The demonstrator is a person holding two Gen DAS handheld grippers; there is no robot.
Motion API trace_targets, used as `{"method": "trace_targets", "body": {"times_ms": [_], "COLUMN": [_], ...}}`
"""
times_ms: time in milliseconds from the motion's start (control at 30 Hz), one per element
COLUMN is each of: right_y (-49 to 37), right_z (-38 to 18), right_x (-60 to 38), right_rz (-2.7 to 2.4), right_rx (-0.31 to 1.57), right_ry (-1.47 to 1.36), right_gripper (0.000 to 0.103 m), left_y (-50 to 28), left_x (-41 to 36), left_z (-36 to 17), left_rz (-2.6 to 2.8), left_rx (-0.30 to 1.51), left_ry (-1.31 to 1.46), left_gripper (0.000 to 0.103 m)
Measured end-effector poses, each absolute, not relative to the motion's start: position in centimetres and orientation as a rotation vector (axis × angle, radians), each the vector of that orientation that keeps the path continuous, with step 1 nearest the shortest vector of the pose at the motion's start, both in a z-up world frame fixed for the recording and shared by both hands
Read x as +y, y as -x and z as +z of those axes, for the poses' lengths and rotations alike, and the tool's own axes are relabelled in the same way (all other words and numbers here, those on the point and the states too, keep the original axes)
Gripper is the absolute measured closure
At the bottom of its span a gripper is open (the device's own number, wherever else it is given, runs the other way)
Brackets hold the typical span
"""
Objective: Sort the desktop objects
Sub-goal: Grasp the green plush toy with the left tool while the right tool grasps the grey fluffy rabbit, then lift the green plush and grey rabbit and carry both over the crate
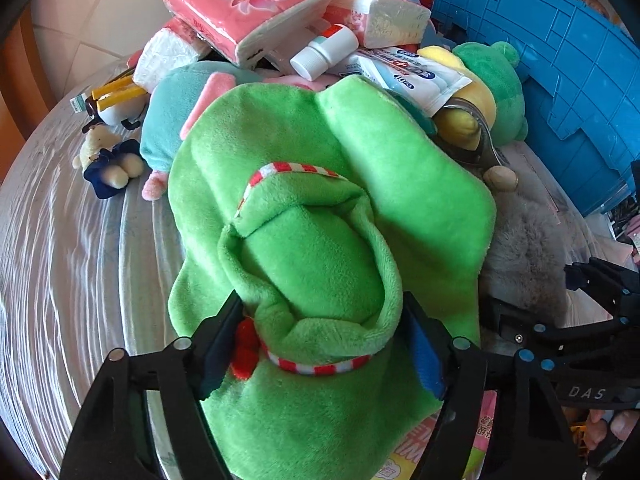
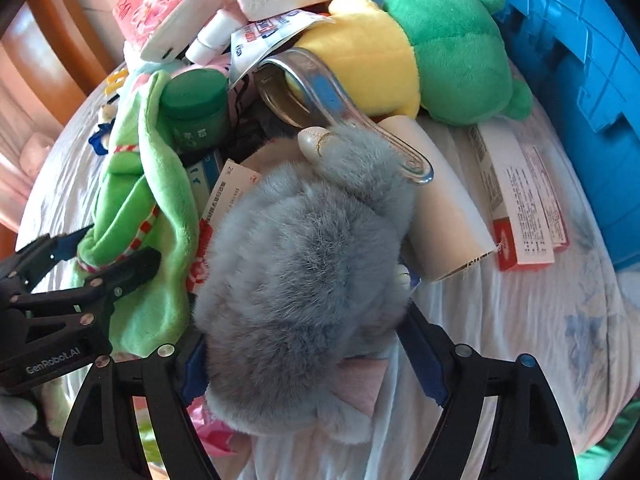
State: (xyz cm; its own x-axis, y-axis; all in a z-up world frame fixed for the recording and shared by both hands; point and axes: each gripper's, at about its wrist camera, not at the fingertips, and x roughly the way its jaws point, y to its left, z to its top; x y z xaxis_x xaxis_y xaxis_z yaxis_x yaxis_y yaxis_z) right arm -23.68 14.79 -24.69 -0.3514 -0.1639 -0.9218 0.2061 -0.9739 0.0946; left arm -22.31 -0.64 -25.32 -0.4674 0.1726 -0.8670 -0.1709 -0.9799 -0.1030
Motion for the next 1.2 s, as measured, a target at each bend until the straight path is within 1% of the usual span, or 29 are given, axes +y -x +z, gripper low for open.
{"method": "trace_targets", "body": {"times_ms": [33, 133, 167, 200, 233, 267, 300, 367, 467, 700, 900, 967, 1200], "right_y": [23.7, 23.8, 23.7, 23.7, 23.6, 23.5, 23.4, 22.8, 22.5, 21.7, 23.0, 21.8, 23.5], "right_z": [-24.7, -24.9, -24.9, -24.9, -24.8, -24.6, -24.4, -24.3, -23.2, -18.3, -14.0, -12.3, -7.0], "right_x": [14.7, 14.4, 14.3, 14.3, 14.3, 14.4, 14.6, 15.3, 15.7, 15.2, 14.7, 16.0, 16.9], "right_rz": [-2.414, -2.415, -2.423, -2.431, -2.443, -2.453, -2.461, -2.463, -2.480, -2.537, -2.592, -2.611, -2.659], "right_rx": [0.063, 0.088, 0.096, 0.103, 0.112, 0.117, 0.111, 0.054, 0.043, 0.053, 0.072, 0.077, 0.093], "right_ry": [-1.638, -1.642, -1.639, -1.636, -1.628, -1.619, -1.617, -1.593, -1.553, -1.381, -1.240, -1.197, -1.026], "right_gripper": [0.021, 0.018, 0.018, 0.021, 0.025, 0.038, 0.049, 0.057, 0.060, 0.060, 0.060, 0.060, 0.060], "left_y": [22.2, 22.0, 21.9, 21.7, 21.4, 21.2, 21.1, 22.3, 22.4, 22.1, 21.4, 21.3, 21.5], "left_x": [-0.5, -0.2, -0.1, -0.3, -0.4, -0.4, -0.5, -1.4, -2.6, -3.3, -2.9, -2.5, -0.7], "left_z": [-25.2, -25.0, -24.8, -24.5, -24.2, -23.9, -23.5, -23.1, -21.8, -16.2, -12.7, -11.6, -8.0], "left_rz": [2.534, 2.537, 2.539, 2.542, 2.549, 2.560, 2.576, 2.606, 2.658, 2.776, 2.826, 2.844, 2.900], "left_rx": [0.002, -0.002, -0.010, -0.014, -0.009, 0.000, 0.006, 0.000, -0.006, 0.011, 0.011, 0.015, 0.033], "left_ry": [1.491, 1.481, 1.473, 1.463, 1.454, 1.447, 1.436, 1.412, 1.371, 1.218, 1.109, 1.074, 0.956], "left_gripper": [0.033, 0.042, 0.049, 0.059, 0.062, 0.069, 0.071, 0.075, 0.077, 0.078, 0.078, 0.078, 0.078]}}
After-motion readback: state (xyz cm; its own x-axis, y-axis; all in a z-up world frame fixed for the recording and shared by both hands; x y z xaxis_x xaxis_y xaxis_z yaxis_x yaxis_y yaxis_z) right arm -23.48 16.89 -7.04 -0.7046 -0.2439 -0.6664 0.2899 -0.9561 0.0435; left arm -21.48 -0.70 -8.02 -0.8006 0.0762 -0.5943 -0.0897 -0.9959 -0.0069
